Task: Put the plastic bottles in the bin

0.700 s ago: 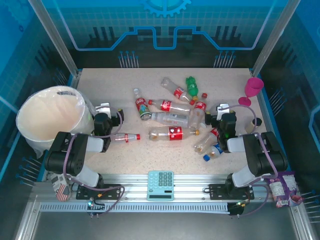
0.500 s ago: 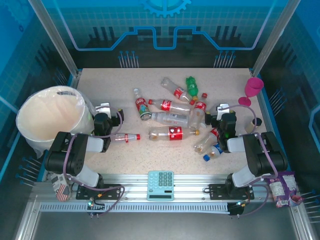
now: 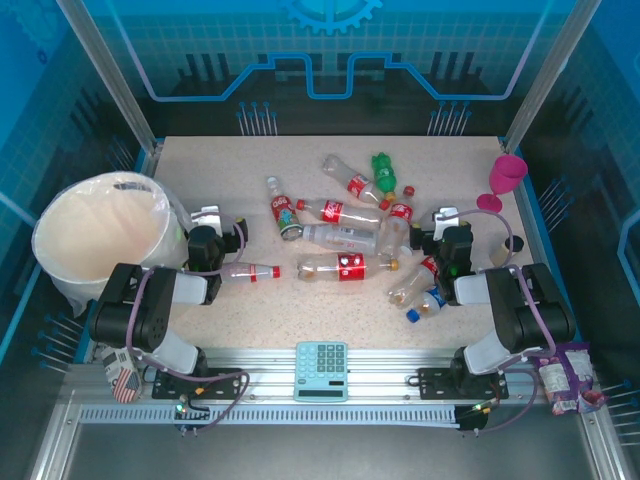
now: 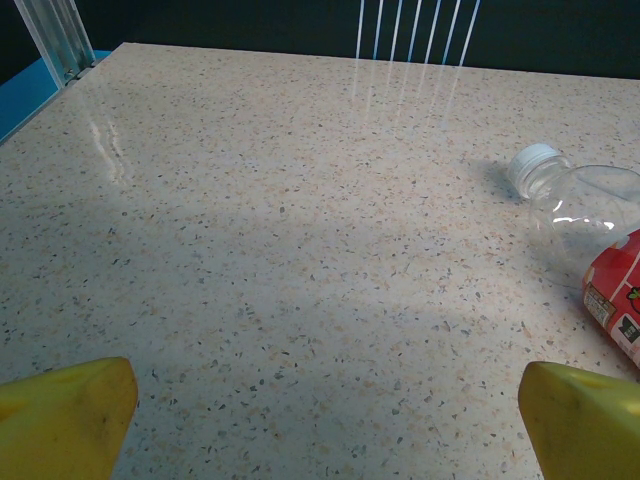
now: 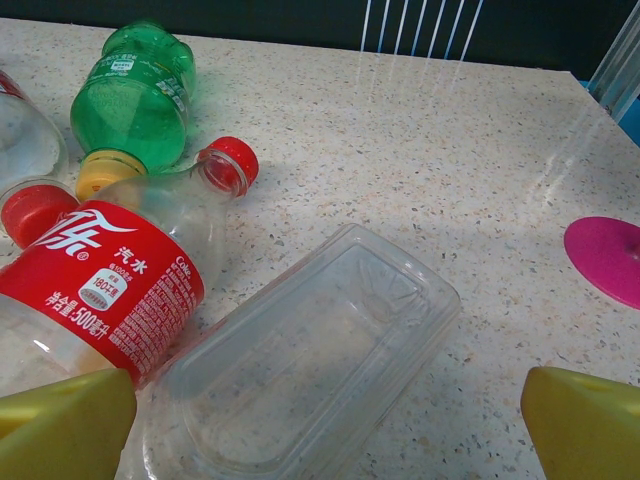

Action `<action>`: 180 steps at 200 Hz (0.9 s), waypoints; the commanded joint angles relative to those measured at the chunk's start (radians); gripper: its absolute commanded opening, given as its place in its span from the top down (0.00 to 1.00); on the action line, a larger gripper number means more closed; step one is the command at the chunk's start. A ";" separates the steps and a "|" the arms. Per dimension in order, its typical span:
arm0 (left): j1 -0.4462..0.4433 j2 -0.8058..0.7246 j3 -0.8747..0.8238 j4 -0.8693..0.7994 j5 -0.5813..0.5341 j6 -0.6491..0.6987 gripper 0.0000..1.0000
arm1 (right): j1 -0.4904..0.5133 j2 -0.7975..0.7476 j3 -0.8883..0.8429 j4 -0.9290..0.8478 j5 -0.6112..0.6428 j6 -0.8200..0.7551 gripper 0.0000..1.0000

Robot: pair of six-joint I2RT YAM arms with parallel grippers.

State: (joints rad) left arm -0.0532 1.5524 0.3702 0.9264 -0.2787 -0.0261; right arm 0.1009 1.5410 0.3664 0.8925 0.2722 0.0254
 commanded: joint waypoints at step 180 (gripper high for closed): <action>-0.325 -0.348 0.458 -0.915 -0.098 -0.007 0.01 | 0.053 -0.509 0.409 -1.220 0.180 0.344 0.00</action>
State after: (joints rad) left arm -0.3206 1.2167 0.7460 0.2569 -0.3489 0.0051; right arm 0.1497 1.1519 0.6655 0.2253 0.3798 0.1200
